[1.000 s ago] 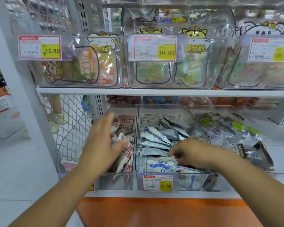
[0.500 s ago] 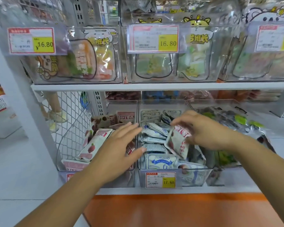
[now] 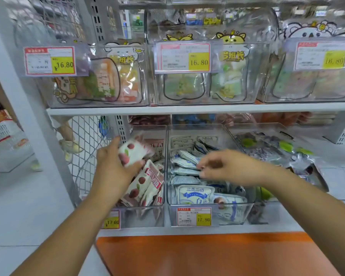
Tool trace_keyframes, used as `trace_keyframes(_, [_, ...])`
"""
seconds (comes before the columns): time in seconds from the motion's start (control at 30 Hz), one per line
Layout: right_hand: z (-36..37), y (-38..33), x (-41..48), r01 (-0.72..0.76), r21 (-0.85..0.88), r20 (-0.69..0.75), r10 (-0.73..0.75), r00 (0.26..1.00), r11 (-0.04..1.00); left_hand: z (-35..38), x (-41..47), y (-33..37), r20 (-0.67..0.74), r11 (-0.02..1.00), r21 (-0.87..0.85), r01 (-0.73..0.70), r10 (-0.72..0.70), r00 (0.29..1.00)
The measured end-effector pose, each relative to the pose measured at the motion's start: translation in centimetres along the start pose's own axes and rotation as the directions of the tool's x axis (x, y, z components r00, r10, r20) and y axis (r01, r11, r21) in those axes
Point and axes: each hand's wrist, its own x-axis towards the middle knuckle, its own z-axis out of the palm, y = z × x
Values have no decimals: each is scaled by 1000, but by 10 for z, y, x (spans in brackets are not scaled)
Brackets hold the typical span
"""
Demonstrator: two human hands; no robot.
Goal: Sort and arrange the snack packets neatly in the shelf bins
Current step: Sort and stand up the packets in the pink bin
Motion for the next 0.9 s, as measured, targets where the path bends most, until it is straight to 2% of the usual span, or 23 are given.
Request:
trace_keyframes(0.03, [5,3,-2,-35,-49,132,41,990,998,2,-2,-8,-12,979,182,-93,97,995])
trace_keyframes(0.07, [12,4,-4,-49,-93,223,68,972,995,6,-5,-11,19,939,276,-204,206,978])
trace_keyframes(0.13, [25,5,1,-75,-205,285,132,949,976,15,-15,-7,200,901,223,-371,330,922])
trace_keyframes(0.2, [35,5,11,-96,-314,277,188,942,944,25,-23,1,357,864,137,-484,413,838])
trace_keyframes(0.27, [42,4,23,-75,-301,269,161,950,951,33,-26,4,430,806,159,-571,464,774])
trace_keyframes(0.33, [44,7,33,-24,-264,170,71,983,964,34,-24,3,447,794,170,-583,465,764])
trace_keyframes(0.43, [35,20,38,-34,-255,-72,16,997,966,33,-20,-2,435,794,168,-584,472,767])
trace_keyframes(0.5, [27,32,40,-69,-194,-290,10,957,978,34,-19,-4,439,790,174,-588,472,765])
trace_keyframes(0.57, [22,39,41,-100,-172,-387,26,922,980,36,-19,-6,442,782,177,-597,479,758])
trace_keyframes(0.73, [27,40,45,-46,-193,-451,-47,891,980,35,-18,-7,461,785,161,-599,477,748])
trace_keyframes(0.8, [23,40,43,-33,-151,-472,-43,880,988,34,-18,-7,466,777,167,-607,480,744])
trace_keyframes(0.83, [20,40,42,-28,-105,-432,-20,902,994,33,-18,-7,468,775,170,-609,480,742])
trace_keyframes(0.87, [17,38,38,-25,-35,-332,11,943,999,33,-18,-7,469,774,171,-610,480,741])
trace_keyframes(0.9, [16,34,33,-38,38,-170,44,984,999,33,-17,-7,470,775,172,-609,479,742])
